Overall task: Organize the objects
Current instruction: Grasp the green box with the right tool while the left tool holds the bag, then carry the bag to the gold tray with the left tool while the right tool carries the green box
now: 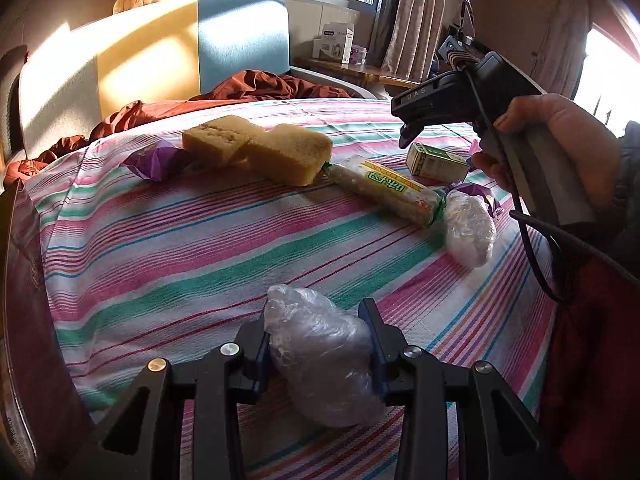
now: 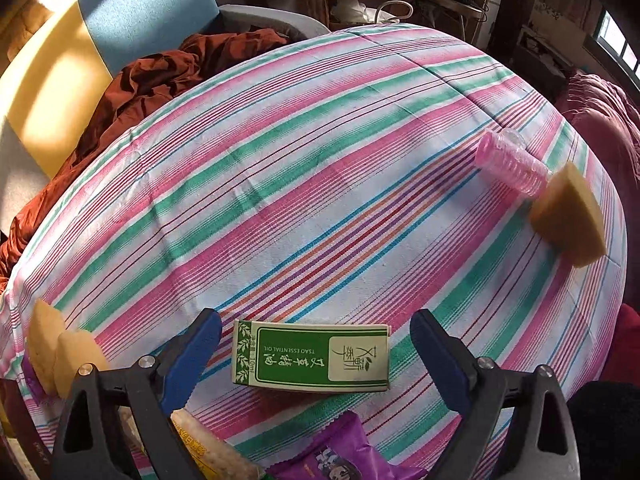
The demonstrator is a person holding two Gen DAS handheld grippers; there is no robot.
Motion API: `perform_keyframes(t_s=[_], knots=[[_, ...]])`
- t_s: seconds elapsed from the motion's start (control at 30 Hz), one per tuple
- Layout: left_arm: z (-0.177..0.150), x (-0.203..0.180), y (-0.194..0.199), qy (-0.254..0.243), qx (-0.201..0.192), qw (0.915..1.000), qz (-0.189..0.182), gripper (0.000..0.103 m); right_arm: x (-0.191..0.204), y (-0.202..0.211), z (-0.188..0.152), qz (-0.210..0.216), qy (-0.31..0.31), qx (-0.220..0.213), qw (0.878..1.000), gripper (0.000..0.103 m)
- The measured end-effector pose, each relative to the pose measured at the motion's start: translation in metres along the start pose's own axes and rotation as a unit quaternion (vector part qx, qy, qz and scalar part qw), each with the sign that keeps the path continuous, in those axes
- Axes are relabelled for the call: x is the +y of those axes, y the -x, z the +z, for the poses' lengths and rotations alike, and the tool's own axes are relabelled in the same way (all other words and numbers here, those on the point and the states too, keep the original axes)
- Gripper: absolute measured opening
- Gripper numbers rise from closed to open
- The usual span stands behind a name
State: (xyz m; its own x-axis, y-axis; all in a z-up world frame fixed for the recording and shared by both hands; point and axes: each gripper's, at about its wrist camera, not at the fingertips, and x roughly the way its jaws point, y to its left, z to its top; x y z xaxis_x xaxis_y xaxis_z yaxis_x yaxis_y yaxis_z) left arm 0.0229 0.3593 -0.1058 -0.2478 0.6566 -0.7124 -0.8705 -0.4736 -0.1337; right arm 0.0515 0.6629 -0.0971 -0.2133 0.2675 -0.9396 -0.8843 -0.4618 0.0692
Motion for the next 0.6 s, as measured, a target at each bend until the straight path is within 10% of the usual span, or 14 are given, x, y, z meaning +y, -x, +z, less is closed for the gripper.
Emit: perform_keyframes(t_s=[0.6], knots=[[0.0,-0.002,0.004,-0.007,-0.001,1.0,0.006,0.039,0.009,-0.007,-0.005,-0.013,0.041,0.011,0.999,0.074]])
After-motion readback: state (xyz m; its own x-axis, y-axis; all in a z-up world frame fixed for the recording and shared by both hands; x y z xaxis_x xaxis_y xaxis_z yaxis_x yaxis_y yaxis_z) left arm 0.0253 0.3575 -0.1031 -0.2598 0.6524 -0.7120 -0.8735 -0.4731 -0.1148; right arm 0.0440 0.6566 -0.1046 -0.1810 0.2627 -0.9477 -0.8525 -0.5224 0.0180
